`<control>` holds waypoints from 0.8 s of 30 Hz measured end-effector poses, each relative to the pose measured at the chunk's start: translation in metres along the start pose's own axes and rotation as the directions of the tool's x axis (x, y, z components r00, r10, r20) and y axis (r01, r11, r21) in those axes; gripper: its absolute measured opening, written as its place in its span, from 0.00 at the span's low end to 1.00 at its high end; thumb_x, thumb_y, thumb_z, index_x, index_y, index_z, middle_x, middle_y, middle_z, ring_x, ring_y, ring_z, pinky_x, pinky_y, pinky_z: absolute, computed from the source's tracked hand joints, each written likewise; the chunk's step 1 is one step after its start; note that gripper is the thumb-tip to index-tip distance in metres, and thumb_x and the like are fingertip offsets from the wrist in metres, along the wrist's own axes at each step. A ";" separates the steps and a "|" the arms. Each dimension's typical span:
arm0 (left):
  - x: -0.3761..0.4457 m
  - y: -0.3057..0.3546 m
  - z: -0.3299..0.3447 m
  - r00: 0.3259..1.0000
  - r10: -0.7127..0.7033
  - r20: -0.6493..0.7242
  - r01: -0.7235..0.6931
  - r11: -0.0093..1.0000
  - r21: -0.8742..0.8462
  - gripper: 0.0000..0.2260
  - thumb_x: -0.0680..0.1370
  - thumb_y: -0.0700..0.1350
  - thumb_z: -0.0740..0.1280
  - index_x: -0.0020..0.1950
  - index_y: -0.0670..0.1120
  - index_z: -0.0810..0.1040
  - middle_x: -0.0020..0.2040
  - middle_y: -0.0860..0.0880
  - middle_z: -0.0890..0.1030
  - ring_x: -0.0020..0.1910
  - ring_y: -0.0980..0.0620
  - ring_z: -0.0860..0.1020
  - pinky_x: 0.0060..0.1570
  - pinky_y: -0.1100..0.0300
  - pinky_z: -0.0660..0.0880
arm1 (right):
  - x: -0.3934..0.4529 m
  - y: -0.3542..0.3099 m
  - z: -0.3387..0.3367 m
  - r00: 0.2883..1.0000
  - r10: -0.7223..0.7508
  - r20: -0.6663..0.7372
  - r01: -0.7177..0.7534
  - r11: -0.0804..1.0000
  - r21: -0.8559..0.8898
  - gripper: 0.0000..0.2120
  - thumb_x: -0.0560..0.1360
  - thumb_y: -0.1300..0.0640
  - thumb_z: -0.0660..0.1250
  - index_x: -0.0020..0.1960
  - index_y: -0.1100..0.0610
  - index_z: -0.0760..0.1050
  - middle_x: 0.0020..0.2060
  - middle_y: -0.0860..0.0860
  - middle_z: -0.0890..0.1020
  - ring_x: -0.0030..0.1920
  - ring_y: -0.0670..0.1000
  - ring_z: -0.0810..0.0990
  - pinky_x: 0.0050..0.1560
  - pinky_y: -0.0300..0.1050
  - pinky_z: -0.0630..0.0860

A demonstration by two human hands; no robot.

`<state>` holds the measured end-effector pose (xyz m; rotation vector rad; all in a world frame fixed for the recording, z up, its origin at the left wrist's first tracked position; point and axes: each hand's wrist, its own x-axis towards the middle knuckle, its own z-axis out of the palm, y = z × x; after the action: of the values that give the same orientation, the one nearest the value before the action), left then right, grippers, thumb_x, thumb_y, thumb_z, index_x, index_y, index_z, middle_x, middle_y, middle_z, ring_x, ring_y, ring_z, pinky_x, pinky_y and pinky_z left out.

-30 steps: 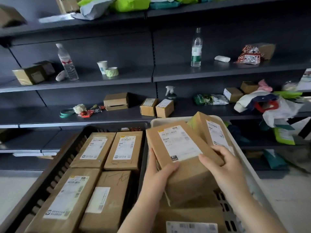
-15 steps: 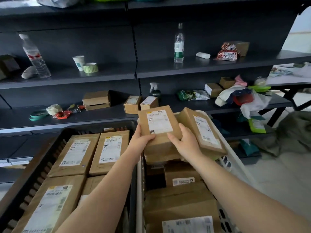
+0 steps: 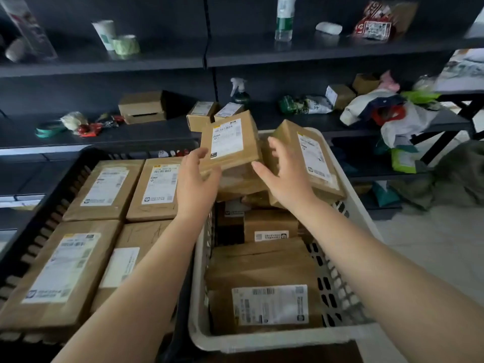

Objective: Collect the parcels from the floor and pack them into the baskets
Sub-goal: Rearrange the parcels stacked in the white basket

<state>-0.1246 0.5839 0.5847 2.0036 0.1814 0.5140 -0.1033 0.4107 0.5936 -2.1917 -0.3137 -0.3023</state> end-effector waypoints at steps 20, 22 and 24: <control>-0.078 -0.020 0.041 0.435 -0.394 0.809 -0.164 0.849 0.502 0.44 0.56 0.61 0.76 0.69 0.63 0.59 0.65 0.56 0.58 0.65 0.47 0.62 0.65 0.43 0.67 | -0.097 0.080 -0.034 0.525 0.532 0.665 -0.713 0.701 0.003 0.50 0.59 0.36 0.74 0.73 0.48 0.55 0.57 0.49 0.69 0.56 0.51 0.72 0.58 0.50 0.72; -0.076 -0.007 0.030 0.532 -0.295 0.794 -0.155 0.887 0.434 0.43 0.56 0.62 0.76 0.68 0.63 0.62 0.61 0.58 0.60 0.62 0.50 0.65 0.61 0.49 0.70 | -0.095 0.078 -0.047 0.579 0.474 0.664 -0.703 0.703 0.111 0.49 0.56 0.30 0.72 0.72 0.47 0.60 0.58 0.48 0.73 0.60 0.53 0.73 0.65 0.55 0.68; -0.073 0.012 0.015 0.629 -0.188 0.754 -0.102 0.942 0.321 0.40 0.56 0.62 0.76 0.65 0.62 0.65 0.58 0.58 0.63 0.58 0.55 0.67 0.54 0.60 0.70 | -0.090 0.074 -0.065 0.680 0.358 0.640 -0.655 0.688 0.311 0.39 0.58 0.28 0.69 0.64 0.45 0.71 0.56 0.48 0.80 0.58 0.53 0.77 0.64 0.57 0.68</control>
<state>-0.1853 0.5412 0.5689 2.3673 -0.2473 -0.5015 -0.1702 0.3042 0.5474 -1.6656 -0.0223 0.6847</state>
